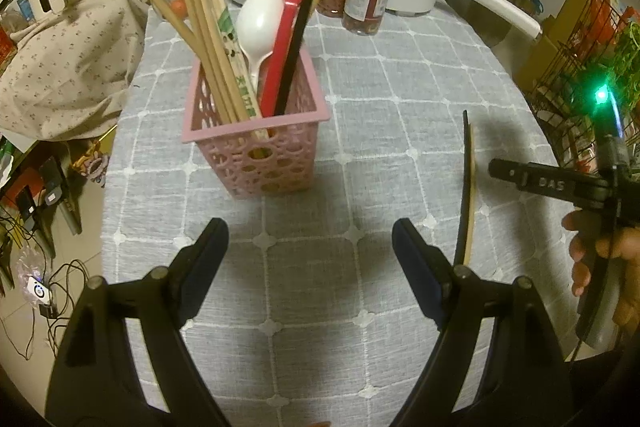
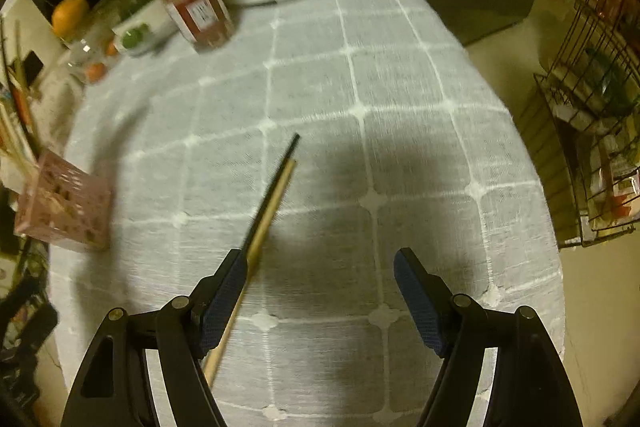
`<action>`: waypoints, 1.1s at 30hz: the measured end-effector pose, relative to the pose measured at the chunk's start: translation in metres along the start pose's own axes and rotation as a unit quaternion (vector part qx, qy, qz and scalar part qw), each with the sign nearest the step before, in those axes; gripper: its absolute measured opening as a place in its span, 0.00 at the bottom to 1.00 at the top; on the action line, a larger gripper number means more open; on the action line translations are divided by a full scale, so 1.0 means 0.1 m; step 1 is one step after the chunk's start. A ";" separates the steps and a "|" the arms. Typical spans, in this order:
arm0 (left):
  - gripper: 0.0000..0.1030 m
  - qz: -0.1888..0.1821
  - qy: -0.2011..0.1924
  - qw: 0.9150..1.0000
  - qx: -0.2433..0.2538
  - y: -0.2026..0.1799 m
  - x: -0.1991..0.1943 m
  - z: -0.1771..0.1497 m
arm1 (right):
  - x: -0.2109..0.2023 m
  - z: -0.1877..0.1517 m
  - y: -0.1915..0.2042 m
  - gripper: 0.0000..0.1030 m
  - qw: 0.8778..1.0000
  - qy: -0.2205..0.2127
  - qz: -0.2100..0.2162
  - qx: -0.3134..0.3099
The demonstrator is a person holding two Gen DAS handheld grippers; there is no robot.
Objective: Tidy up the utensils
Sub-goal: 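Move the right tool to the loose wooden chopstick on the cloth and grasp it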
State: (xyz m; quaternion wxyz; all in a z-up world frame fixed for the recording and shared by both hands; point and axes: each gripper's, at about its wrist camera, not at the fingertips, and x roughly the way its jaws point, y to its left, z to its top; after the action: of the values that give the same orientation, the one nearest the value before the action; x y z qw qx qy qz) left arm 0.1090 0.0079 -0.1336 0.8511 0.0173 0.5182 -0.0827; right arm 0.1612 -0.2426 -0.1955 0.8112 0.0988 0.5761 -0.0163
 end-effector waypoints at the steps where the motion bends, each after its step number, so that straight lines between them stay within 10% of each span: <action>1: 0.81 0.000 0.001 1.000 0.001 0.00 0.00 0.00 | 0.04 0.00 0.00 0.75 1.000 0.005 -0.003 0.000; 33: 0.81 0.001 0.007 1.000 0.005 0.03 0.03 -0.01 | 0.28 0.05 0.20 0.77 0.997 0.033 -0.064 -0.014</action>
State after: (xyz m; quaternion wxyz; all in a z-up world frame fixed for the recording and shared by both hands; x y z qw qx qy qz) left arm 0.1095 0.0107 -0.1368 0.8476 0.0227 0.5235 -0.0841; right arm 0.1780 -0.2215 -0.2175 0.7901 0.0505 0.6082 -0.0568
